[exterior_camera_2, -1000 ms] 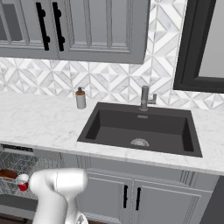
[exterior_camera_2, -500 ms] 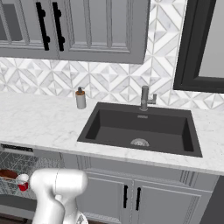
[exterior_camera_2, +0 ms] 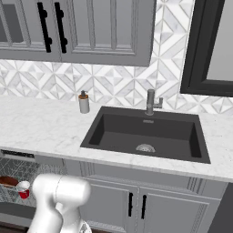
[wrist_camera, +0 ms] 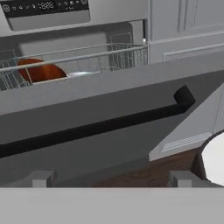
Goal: Pick up the cup and bowl from the counter, place them in the dishwasher, and close the dishwasher door.
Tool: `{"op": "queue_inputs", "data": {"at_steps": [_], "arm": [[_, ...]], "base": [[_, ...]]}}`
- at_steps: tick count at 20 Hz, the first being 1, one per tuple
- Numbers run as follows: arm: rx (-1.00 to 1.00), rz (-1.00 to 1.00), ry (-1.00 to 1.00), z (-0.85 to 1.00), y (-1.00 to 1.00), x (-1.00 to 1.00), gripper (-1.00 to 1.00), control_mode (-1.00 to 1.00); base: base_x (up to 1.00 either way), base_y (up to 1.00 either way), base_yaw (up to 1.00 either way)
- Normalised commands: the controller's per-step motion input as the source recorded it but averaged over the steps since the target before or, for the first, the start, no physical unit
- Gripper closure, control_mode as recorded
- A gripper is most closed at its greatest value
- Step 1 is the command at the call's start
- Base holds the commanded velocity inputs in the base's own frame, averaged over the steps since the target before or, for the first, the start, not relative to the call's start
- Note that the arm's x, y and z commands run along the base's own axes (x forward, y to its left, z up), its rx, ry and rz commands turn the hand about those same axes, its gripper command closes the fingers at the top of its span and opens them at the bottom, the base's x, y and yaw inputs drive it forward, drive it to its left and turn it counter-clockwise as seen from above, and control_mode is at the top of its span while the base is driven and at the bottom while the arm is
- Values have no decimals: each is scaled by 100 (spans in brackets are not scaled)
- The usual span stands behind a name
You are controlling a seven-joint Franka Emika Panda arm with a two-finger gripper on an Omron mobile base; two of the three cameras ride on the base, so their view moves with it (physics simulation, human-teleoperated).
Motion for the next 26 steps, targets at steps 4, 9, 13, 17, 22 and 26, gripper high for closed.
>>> {"op": "queue_inputs", "data": {"at_steps": [4,9,13,17,22,26], "arm": [[0,0,0,-63,35,20,-100,-100],[0,0,0,-66,48,31,-100,-100],[0,0,0,-78,29,48,-100,-100],[1,0,0,-64,33,38,-100,-100],[0,0,1,-51,11,56,-100,-100],[0,0,0,-64,15,61,-100,-100]], "base": [[0,0,0],[0,0,0],[0,0,0],[0,0,0],[0,0,0],[0,0,0]]}}
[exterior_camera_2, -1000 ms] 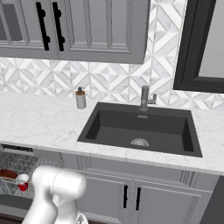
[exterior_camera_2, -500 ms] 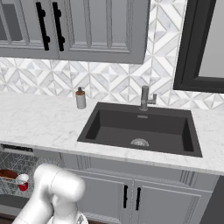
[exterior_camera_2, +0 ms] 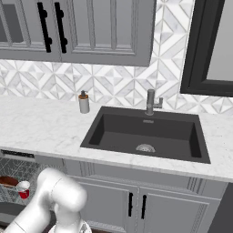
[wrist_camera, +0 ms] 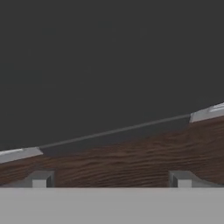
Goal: Pick up the cup and bowl from the counter, place them in the dishwasher, and close the dishwasher door.
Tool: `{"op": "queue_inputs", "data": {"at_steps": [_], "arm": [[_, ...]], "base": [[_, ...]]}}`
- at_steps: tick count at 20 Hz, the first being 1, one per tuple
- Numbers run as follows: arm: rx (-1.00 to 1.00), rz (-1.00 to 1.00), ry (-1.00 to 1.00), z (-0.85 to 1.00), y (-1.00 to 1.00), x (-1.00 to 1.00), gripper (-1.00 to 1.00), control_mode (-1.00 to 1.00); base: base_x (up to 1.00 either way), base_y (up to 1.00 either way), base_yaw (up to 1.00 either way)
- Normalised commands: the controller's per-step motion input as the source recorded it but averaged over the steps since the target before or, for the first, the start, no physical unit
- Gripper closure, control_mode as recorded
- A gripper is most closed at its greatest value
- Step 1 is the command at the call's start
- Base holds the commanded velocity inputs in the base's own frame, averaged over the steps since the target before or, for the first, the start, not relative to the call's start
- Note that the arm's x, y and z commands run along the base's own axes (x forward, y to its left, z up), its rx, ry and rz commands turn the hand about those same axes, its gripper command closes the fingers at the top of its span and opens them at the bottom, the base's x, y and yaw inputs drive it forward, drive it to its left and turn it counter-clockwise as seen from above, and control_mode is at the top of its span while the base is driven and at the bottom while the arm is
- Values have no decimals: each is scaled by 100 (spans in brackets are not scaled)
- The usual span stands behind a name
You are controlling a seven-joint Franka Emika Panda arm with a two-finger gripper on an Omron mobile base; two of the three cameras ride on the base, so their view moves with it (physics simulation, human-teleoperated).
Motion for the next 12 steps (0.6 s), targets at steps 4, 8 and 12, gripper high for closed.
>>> {"op": "queue_inputs", "data": {"at_steps": [4,8,12], "arm": [[0,0,0,-73,37,32,-100,-100],[0,0,-10,-71,41,41,-100,-100],[-1,0,-52,-27,16,100,-100,-100]], "base": [[0,0,0],[0,0,0],[0,0,0]]}}
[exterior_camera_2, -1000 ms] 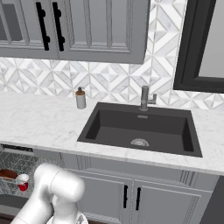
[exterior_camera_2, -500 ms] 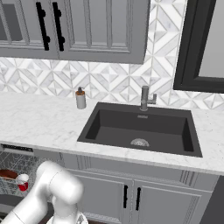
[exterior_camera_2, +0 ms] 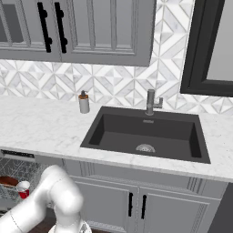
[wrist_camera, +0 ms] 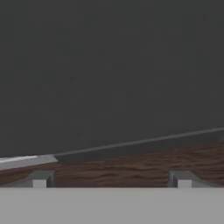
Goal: Pick up the cup and bowl from the counter, place them in the dishwasher, and close the dishwasher door.
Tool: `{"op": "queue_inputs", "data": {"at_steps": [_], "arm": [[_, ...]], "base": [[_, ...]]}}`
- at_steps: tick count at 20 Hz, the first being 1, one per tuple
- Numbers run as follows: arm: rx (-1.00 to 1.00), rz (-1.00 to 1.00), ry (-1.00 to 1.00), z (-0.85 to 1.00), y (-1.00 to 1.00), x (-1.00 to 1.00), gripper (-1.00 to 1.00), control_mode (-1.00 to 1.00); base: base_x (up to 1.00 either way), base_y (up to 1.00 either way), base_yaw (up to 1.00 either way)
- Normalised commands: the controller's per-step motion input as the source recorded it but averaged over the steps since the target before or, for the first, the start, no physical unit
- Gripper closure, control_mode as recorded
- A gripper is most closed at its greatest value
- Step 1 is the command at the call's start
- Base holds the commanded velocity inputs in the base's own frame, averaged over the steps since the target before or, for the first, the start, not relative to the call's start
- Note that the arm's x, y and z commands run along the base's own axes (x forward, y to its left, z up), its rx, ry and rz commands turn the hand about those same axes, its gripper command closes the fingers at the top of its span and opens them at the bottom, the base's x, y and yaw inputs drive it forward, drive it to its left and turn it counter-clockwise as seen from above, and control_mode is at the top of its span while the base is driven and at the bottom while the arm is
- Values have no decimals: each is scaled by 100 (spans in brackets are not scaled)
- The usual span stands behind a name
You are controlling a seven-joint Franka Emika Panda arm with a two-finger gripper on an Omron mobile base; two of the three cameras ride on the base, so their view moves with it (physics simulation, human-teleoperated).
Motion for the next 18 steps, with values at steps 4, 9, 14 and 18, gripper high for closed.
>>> {"op": "queue_inputs", "data": {"at_steps": [4,9,14,18], "arm": [[0,0,-73,0,0,100,-100,-100],[0,0,-72,-1,0,100,-100,-100],[0,0,-59,-21,0,100,-100,-100],[0,1,-35,-97,1,100,-100,-100]], "base": [[0,0,0],[0,0,0],[0,0,0],[0,0,0]]}}
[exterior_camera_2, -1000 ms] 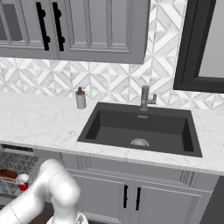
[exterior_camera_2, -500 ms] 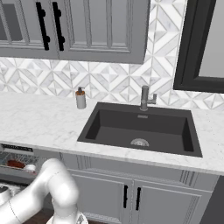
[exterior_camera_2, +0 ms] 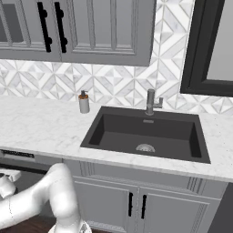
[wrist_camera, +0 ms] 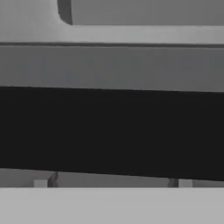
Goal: Pick up the cup and bowl from the counter, place them in the dishwasher, and close the dishwasher door.
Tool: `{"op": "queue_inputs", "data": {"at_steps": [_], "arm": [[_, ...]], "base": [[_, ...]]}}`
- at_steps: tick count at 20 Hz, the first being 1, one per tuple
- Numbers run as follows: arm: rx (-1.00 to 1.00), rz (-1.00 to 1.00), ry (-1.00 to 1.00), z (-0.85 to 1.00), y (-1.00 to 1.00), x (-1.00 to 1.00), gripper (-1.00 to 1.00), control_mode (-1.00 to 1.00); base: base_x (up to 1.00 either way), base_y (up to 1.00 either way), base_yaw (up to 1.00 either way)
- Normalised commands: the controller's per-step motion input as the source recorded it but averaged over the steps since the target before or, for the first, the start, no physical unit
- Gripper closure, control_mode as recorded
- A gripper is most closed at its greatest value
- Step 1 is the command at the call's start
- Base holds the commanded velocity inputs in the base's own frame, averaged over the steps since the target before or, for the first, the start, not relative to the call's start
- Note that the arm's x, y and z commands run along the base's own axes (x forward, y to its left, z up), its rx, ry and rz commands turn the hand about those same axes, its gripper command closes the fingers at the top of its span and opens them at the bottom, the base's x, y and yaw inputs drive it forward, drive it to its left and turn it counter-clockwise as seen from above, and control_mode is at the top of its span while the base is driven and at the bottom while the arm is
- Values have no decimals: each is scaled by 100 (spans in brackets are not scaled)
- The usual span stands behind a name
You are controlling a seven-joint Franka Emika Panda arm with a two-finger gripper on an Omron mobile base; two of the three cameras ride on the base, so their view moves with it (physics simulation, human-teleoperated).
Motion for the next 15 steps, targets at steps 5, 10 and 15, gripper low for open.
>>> {"op": "queue_inputs", "data": {"at_steps": [5,10,15], "arm": [[3,7,-25,-100,-1,100,-100,-100],[3,13,-13,-98,-13,96,-100,-100],[0,2,-3,-54,0,11,-100,-100]], "base": [[0,0,0],[0,0,0],[0,0,0]]}}
